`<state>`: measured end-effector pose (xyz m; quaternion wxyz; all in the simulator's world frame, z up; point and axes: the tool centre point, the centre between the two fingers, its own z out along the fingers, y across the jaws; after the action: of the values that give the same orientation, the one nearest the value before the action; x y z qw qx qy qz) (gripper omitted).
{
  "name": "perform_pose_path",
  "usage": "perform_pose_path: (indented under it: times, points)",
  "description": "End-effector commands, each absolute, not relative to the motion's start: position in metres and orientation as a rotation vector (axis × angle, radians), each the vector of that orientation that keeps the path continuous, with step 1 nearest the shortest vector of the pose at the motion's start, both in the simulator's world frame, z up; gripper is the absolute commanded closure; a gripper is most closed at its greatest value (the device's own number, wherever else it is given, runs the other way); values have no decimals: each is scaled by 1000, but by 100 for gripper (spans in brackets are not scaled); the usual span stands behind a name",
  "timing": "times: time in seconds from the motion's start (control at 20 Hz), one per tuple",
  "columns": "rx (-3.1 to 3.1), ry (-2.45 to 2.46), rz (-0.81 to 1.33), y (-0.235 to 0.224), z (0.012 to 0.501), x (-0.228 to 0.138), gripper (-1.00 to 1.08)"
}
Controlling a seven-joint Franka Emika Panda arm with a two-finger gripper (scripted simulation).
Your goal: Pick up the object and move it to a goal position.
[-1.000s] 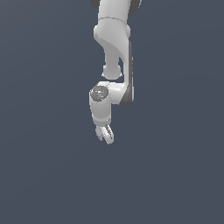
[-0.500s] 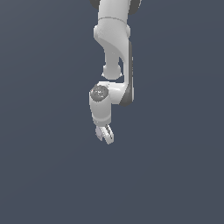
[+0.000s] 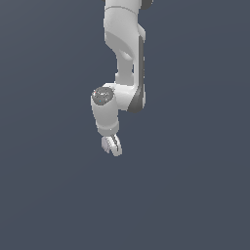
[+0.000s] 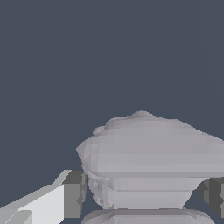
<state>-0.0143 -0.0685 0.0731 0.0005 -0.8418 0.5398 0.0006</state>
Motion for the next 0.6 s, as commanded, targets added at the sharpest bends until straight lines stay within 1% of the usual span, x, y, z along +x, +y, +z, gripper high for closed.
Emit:
perform_pose_path:
  times: [0.0,0.55]
  points:
    - [-2642,1696,0,-81,90,-17,108]
    - [-2641,1699,1,-157,194,-30,108]
